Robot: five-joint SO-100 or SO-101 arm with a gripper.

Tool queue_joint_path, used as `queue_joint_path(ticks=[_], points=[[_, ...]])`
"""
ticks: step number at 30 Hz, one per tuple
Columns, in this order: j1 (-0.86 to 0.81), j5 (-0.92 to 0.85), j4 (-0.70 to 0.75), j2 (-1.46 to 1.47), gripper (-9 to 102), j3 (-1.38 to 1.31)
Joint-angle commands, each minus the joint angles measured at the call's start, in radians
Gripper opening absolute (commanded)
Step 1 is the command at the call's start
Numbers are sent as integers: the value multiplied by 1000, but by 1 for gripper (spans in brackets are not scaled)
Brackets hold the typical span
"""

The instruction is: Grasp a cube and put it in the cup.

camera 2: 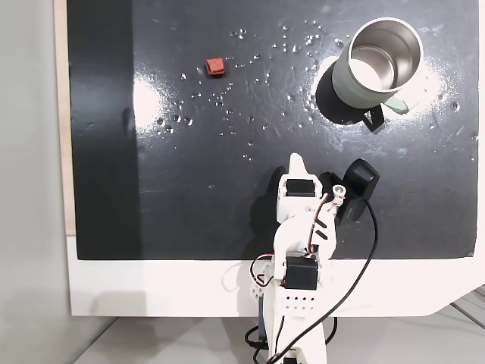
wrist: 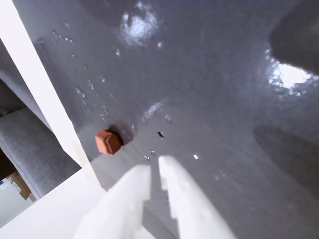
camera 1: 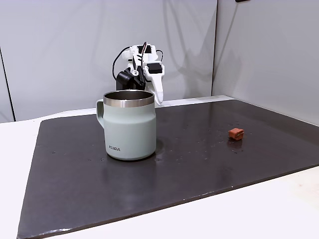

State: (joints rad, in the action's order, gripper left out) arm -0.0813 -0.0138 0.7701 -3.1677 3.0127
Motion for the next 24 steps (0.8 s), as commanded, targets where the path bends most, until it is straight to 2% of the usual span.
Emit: queue_joint_path(ticks=[1, 7, 15, 24], points=[[3, 2, -28, -9, 0, -8], [-2, -5, -18, -9, 0, -12], [57, -15, 127, 5, 0, -199], [118, -21, 118, 316, 0, -515]])
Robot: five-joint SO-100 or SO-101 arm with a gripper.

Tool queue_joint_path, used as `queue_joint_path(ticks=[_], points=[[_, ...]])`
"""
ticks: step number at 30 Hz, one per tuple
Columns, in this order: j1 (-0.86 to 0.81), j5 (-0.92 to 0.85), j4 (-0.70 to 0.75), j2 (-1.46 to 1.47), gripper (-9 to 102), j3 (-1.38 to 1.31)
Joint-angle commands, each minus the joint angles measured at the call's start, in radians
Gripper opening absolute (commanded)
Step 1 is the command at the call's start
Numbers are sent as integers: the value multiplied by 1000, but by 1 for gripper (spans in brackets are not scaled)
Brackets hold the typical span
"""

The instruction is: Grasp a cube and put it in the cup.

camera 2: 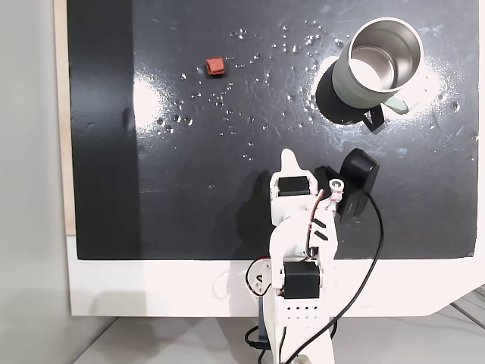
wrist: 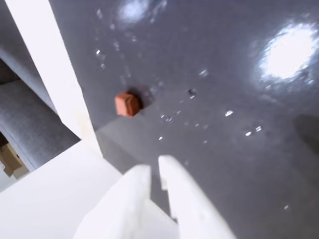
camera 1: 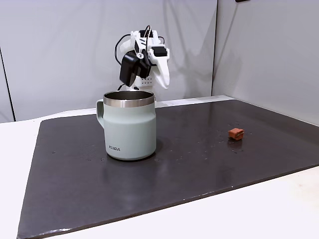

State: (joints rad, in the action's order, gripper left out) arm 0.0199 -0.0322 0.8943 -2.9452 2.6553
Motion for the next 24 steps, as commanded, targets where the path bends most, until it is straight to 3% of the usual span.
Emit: queue_joint_path(ticks=[1, 11, 24], points=[[21, 6, -3, 144, 0, -207], [63, 60, 77, 661, 0, -706], [169, 253, 397, 1232, 0, -1385]])
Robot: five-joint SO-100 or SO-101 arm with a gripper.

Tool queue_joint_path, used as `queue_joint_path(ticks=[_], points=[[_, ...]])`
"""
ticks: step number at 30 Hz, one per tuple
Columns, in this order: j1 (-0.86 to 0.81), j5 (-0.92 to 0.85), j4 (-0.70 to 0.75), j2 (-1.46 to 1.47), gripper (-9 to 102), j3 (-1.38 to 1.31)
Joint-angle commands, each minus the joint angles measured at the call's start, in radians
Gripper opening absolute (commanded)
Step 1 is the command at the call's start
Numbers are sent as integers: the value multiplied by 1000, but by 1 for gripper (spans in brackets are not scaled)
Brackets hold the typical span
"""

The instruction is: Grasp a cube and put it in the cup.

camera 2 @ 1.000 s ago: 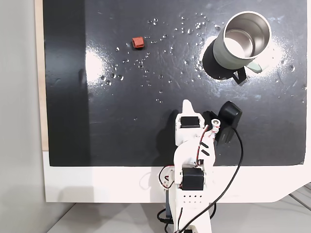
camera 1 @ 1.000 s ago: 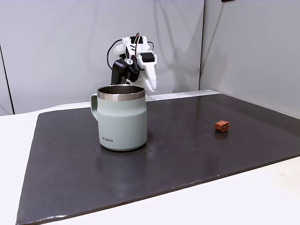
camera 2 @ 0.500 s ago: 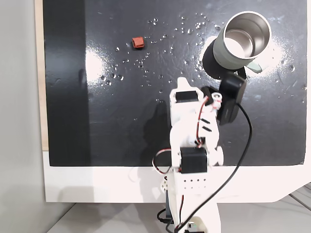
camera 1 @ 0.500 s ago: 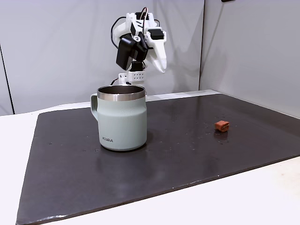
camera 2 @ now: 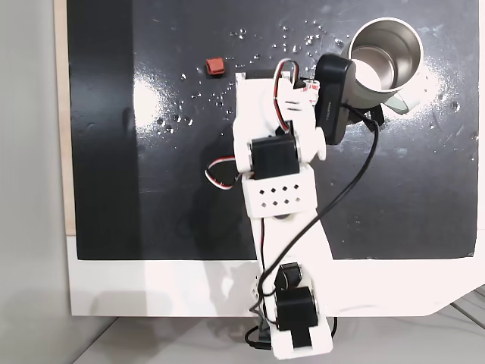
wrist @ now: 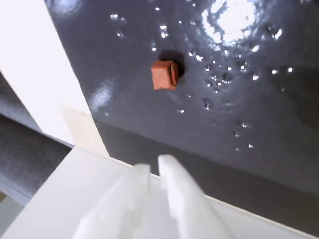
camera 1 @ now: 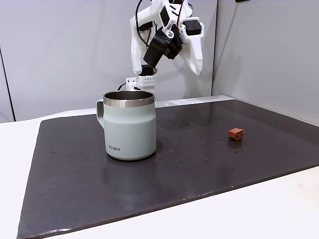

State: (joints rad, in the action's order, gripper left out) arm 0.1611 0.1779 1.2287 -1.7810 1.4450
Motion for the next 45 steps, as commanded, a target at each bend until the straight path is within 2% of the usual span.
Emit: queue_joint_path(ticks=[1, 8, 13, 28, 45], points=[[34, 61, 89, 104, 0, -219], [77, 98, 202, 313, 0, -471], [84, 84, 322, 534, 0, -755], [158, 8, 341, 830, 0, -1023], [152, -32, 325, 980, 2, -1173]])
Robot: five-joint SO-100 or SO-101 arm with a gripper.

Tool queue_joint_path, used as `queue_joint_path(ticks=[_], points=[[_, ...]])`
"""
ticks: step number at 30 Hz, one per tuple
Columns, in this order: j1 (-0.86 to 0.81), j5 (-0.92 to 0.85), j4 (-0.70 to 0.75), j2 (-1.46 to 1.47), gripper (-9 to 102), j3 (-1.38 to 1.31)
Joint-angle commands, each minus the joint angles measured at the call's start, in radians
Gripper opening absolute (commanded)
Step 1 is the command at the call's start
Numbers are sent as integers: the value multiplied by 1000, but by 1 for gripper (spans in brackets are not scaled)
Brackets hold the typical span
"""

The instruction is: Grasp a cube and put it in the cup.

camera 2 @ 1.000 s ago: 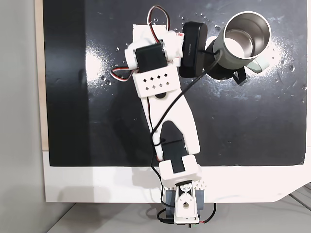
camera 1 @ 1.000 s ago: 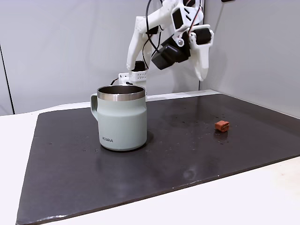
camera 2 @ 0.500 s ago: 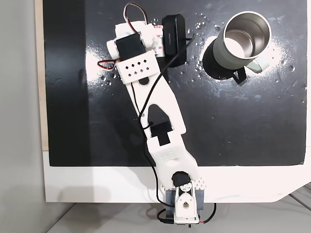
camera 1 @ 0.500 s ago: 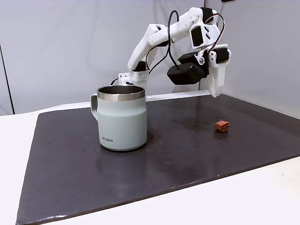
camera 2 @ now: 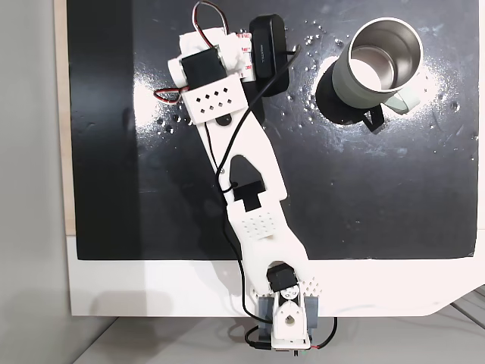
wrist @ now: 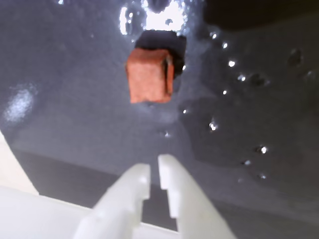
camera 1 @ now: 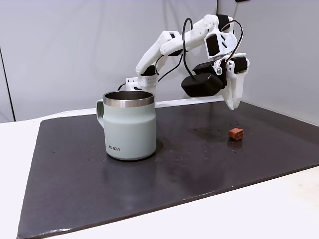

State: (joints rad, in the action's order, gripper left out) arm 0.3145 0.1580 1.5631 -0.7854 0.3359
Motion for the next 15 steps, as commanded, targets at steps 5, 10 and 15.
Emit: queue_joint_path(ticks=[5, 10, 15], points=[[-25, 25, 25, -5, 19, -80], [-46, 52, 49, 6, 26, -87], [-51, 49, 51, 25, 28, -106]])
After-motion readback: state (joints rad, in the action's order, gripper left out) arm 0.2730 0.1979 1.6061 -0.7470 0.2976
